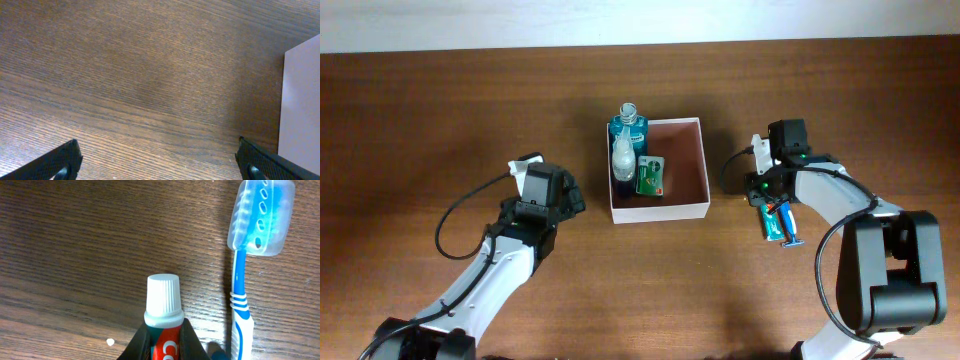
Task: Pack container
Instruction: 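Lower the right gripper onto the Colgate toothpaste tube and grasp it, then lift the toothpaste with the right gripper and lower it into the box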
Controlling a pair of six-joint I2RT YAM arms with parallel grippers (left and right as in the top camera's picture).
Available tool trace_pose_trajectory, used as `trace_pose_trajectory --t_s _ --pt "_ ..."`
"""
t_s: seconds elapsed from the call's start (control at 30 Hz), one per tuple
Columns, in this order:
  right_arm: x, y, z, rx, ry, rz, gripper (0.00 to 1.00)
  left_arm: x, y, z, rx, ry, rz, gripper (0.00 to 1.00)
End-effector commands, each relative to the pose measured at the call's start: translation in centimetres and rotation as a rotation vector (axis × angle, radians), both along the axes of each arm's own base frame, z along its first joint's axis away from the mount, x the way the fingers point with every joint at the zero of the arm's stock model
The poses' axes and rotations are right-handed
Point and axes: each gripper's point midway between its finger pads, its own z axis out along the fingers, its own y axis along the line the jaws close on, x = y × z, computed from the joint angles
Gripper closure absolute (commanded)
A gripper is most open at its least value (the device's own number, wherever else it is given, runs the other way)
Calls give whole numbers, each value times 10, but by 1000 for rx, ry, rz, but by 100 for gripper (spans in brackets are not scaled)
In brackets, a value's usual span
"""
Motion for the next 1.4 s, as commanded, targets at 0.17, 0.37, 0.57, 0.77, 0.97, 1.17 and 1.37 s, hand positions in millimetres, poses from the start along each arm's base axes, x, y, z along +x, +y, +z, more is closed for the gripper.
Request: trace_pose_trajectory --t_s 0.17,0.37,0.57,0.77,0.97,1.17,1.37 --pt "1 4 8 11 24 2 91 1 4 0 28 2 -2 1" --pt "20 19 74 94 2 15 90 1 4 0 28 2 -2 1" --pt "42 44 155 278 -57 -57 90 1 4 0 28 2 -2 1" --pt "56 78 196 427 -114 -69 91 1 4 0 28 2 -2 1" --pt "61 154 210 471 -199 122 90 1 4 0 28 2 -2 1" --pt "69 192 214 311 -330 178 90 1 4 0 28 2 -2 1" --pt "62 218 191 205 -323 212 90 1 4 0 28 2 -2 1"
